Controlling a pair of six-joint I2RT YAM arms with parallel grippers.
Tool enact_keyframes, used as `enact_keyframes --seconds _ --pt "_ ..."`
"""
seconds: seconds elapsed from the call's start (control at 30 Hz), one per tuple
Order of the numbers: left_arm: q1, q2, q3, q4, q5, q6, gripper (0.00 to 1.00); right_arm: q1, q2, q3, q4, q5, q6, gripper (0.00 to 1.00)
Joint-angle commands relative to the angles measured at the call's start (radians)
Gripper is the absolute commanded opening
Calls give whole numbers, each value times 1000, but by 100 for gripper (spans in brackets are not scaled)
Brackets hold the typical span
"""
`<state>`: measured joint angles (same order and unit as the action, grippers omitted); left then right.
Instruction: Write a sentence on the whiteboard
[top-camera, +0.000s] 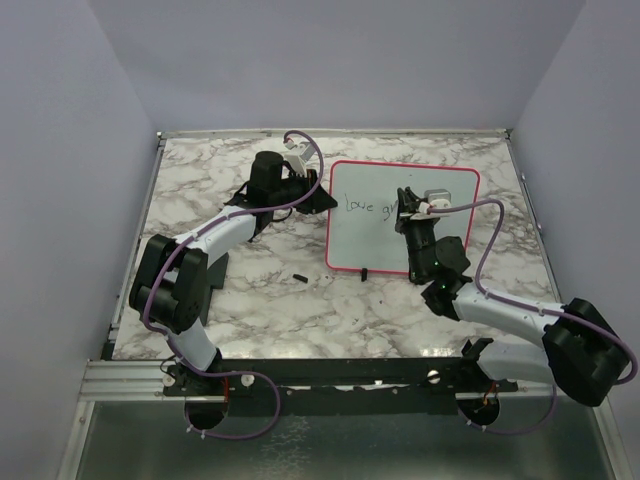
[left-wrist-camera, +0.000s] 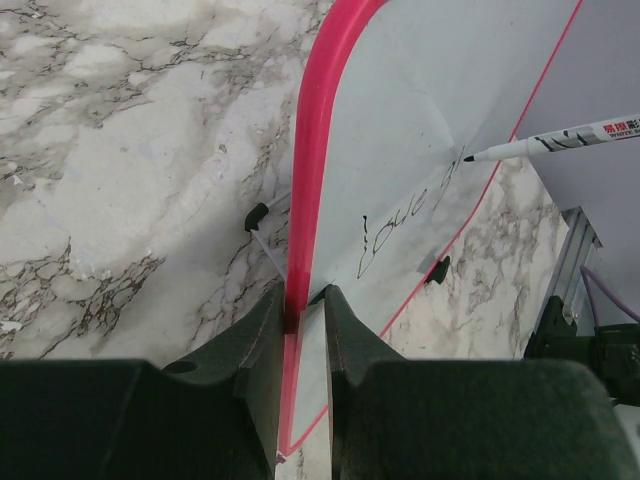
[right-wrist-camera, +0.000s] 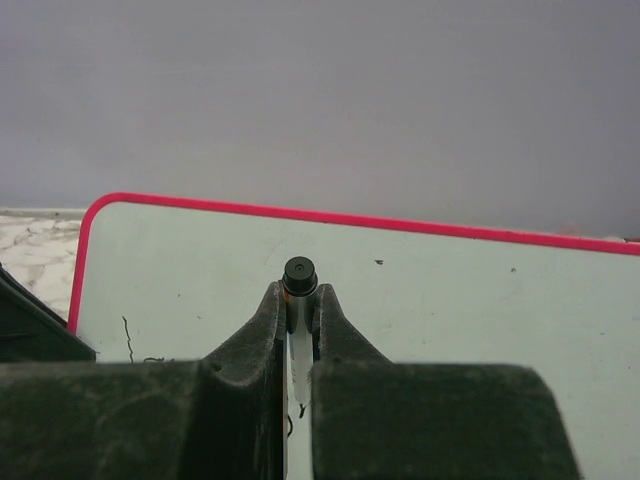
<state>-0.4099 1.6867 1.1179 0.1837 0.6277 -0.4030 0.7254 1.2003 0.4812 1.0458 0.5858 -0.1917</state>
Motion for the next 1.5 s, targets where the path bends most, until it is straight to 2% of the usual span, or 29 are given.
enact_keyframes --seconds 0.0,1.47 --pt "2 -36 0 -6 -12 2 6 -2 20 -4 11 10 -4 1" --pt "1 -39 -1 -5 -13 2 6 -3 81 26 138 40 -102 1"
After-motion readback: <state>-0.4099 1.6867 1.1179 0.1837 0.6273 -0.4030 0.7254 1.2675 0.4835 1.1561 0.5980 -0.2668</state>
